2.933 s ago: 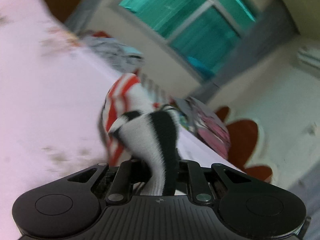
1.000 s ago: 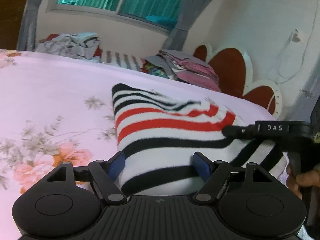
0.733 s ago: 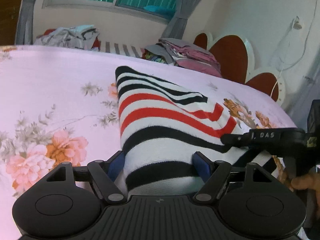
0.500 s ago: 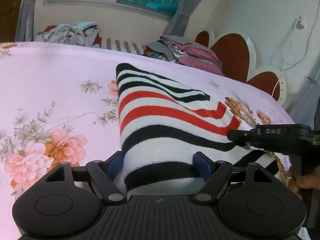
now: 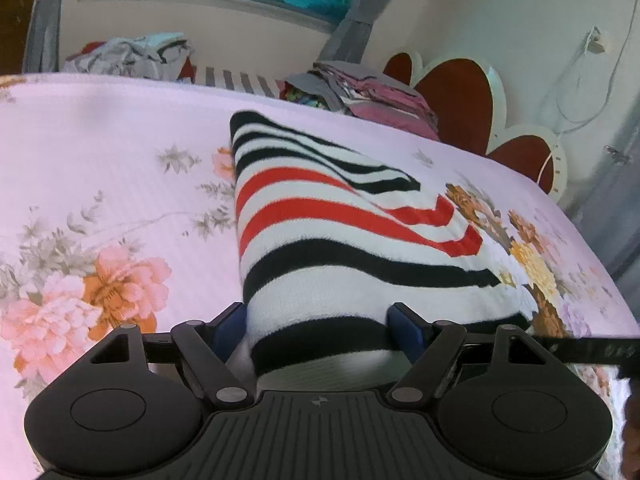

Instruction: Fold small clothes

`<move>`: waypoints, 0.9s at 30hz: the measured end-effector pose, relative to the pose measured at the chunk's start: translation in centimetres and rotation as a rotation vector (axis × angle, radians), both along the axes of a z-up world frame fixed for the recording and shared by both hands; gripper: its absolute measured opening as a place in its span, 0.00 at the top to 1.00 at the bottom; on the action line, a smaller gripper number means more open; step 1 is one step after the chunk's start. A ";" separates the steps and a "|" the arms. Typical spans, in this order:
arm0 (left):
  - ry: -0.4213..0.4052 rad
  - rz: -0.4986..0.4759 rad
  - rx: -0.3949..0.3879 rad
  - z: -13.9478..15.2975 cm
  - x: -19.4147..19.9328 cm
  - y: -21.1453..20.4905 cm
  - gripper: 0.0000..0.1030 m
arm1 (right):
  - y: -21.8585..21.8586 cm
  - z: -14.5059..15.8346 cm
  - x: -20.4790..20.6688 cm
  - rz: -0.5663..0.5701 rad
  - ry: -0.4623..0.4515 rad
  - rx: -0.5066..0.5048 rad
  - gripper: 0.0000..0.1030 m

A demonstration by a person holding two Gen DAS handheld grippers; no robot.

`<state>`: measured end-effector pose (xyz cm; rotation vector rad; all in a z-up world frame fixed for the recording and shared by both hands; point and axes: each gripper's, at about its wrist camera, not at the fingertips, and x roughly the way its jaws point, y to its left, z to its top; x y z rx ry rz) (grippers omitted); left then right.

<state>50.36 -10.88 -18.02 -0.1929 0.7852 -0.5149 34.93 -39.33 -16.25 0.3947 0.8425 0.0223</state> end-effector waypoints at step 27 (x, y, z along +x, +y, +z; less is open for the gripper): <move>-0.088 0.063 0.056 4.9 7.3 -1.9 0.24 | -3.2 0.9 13.1 -0.142 0.036 0.199 0.50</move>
